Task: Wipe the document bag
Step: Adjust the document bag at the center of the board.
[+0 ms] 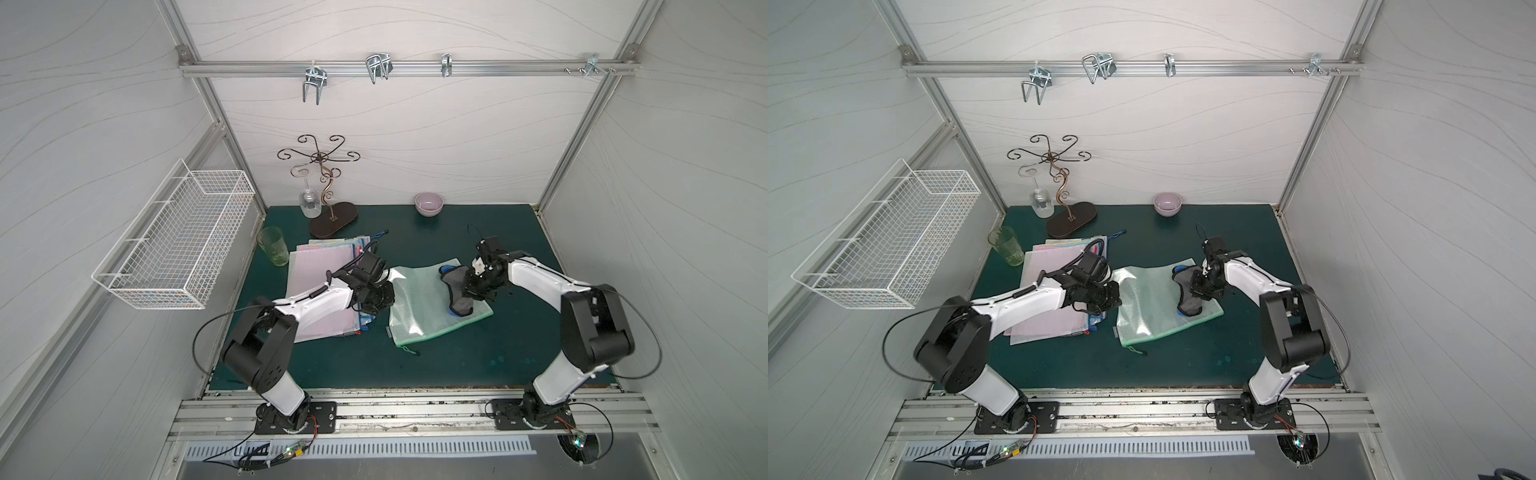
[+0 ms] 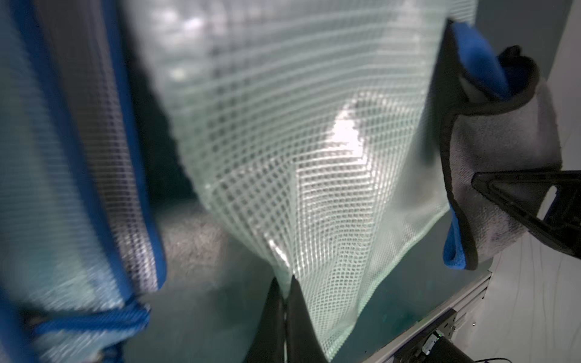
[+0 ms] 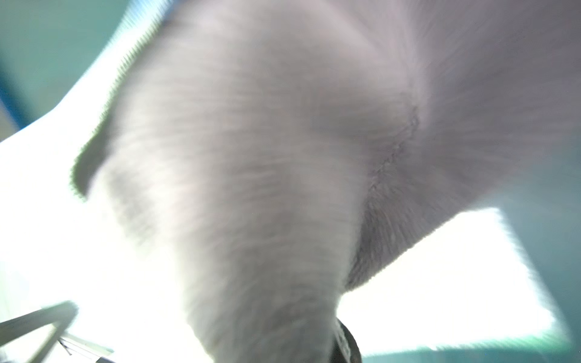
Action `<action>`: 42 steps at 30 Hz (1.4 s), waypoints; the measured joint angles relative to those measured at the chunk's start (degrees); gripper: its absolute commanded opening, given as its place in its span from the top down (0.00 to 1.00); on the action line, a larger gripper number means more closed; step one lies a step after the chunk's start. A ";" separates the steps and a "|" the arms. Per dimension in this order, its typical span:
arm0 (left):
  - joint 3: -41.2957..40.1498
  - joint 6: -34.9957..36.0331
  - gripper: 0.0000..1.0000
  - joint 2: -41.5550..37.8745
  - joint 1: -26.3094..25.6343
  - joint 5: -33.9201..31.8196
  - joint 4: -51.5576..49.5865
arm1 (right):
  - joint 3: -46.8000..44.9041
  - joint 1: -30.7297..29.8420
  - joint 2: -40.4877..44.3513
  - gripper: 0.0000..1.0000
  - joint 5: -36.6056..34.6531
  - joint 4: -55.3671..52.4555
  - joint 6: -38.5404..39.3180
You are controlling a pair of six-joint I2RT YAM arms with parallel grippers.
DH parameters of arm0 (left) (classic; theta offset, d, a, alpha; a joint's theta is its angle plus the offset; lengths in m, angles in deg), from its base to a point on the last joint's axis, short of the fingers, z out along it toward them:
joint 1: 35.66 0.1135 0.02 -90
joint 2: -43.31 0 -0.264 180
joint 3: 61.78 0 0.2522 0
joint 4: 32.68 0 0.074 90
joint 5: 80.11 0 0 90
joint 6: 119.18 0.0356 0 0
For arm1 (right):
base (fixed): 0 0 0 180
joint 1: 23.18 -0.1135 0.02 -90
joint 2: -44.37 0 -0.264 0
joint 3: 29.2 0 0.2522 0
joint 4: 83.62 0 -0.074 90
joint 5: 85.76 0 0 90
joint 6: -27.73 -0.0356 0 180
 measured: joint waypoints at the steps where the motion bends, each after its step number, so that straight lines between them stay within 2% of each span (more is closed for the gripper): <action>1: 2.16 1.64 1.00 -2.23 0.00 -1.70 -2.75 | 0.39 0.04 2.14 1.00 -0.92 -0.63 -0.02; 6: 16.63 9.40 1.00 -10.99 -0.02 -11.63 -16.74 | 0.48 1.25 11.30 1.00 -5.18 -2.32 -0.37; 11: 32.30 14.99 1.00 -14.10 -1.11 -23.47 -31.32 | -2.67 3.48 13.86 1.00 -7.17 -2.62 -0.87; 16: 47.67 19.39 1.00 -11.52 -8.09 -37.07 -43.91 | -5.57 4.35 13.86 1.00 -7.41 -2.58 -1.57; 18: 50.93 20.26 1.00 -8.68 -12.37 -40.92 -46.34 | -6.47 4.92 14.21 1.00 -7.34 -2.51 -1.66; 20: 50.95 20.55 1.00 -6.27 -15.69 -41.83 -46.75 | -7.34 5.90 15.37 1.00 -7.28 -2.49 -1.88; 24: 45.94 20.04 1.00 2.36 -21.66 -38.66 -42.42 | -8.07 8.72 18.62 1.00 -7.50 -2.56 -2.67; 28: 42.40 18.99 1.00 15.10 -25.57 -29.27 -34.95 | -8.11 10.34 22.49 1.00 -9.14 -2.73 -3.63; 33: 42.64 19.10 1.00 28.50 -28.46 -18.27 -27.50 | -8.17 10.54 27.50 1.00 -11.72 -3.39 -4.59; 37: 42.84 19.21 1.00 33.73 -29.33 -11.30 -23.74 | -8.39 10.60 28.98 1.00 -13.49 -3.89 -4.66; 41: 42.84 19.12 1.00 34.71 -29.24 -7.10 -21.49 | -8.50 10.64 29.27 1.00 -14.47 -4.52 -4.63; 42: 42.84 19.12 0.93 34.69 -29.24 -6.49 -20.83 | -8.50 10.64 29.27 1.00 -14.49 -4.59 -4.61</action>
